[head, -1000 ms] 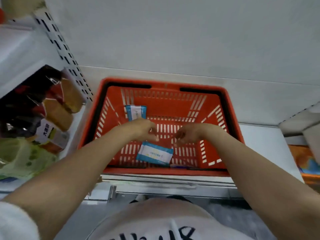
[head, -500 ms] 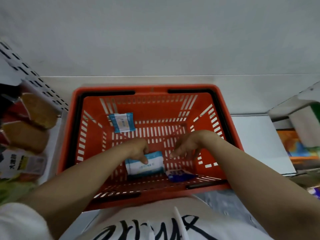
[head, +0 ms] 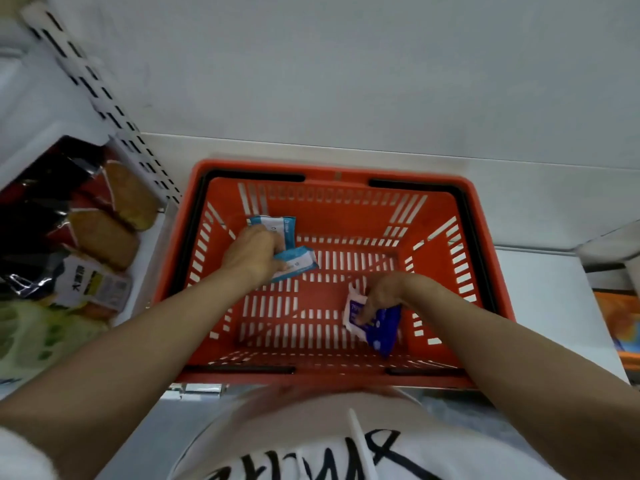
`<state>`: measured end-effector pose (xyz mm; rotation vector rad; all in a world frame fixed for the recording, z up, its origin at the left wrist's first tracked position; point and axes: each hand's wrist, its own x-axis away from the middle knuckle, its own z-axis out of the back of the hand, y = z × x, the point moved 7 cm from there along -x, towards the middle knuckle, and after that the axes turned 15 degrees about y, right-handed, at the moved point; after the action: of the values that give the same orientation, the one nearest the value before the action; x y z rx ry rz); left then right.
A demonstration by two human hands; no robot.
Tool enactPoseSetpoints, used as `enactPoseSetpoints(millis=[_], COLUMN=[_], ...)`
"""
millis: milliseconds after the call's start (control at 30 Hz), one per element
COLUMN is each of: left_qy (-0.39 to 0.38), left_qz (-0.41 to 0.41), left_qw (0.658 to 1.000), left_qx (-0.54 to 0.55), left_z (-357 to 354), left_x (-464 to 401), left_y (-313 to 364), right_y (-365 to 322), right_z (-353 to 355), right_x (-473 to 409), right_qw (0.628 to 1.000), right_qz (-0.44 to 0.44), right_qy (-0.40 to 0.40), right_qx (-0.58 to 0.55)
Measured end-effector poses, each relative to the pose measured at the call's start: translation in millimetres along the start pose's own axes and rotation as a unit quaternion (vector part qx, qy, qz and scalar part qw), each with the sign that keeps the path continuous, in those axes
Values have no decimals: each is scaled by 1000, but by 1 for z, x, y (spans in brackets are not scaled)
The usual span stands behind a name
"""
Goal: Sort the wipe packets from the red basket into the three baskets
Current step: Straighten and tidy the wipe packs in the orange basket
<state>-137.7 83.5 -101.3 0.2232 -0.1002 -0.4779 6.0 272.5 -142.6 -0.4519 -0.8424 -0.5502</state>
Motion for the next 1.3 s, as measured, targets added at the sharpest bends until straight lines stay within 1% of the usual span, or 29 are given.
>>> enactPoseSetpoints(millis=[67,100,167,233,300,433,500,633,767,800,867,900,967,1033,1100,1167,1300], left_qy=[81,109,138,149,146,134,132,121,127,117,72,51,23,13,-3,-18,-56], left_qz=[-2,2,2,1,3,-6,-8,-23,-24,-25,-21,-9,48,104,125,140,179], left_qw=[996,993,989,988,988,991,991,987,982,982,987,992,999,989,977,955,873], left_qx=[-38,-44,-47,-50,-46,-21,-22,-101,-137,-144,-140,-115,-3,101,171,261,450], left_z=[12,17,19,17,15,19,21,20,17,16,13,12,9,8,11,13,18], left_x=[2,2,0,-2,-4,-10,-11,-13,-14,-15,-16,-17,-17,-19,-18,-19,-9], left_y=[1,2,2,1,1,4,5,8,5,4,3,1,-5,-9,-6,1,21], right_y=[-3,-4,-5,-6,-7,-10,-12,-15,-11,-10,-10,-10,-11,-12,-11,-12,-19], right_z=[22,32,47,58,63,59,58,58,62,63,63,63,62,61,59,56,49], right_x=[0,2,6,12,18,25,30,36,42,44,46,47,48,51,53,55,59], right_qw=[997,992,975,949,923,888,879,863,845,841,833,830,824,819,809,793,766], right_qz=[8,13,18,20,21,10,7,12,8,9,10,10,9,6,0,-3,-22], right_qy=[61,86,126,156,173,164,165,163,175,179,189,193,200,203,204,204,214], right_qx=[-54,-89,-182,-273,-342,-430,-447,-479,-506,-511,-519,-523,-529,-536,-552,-574,-606])
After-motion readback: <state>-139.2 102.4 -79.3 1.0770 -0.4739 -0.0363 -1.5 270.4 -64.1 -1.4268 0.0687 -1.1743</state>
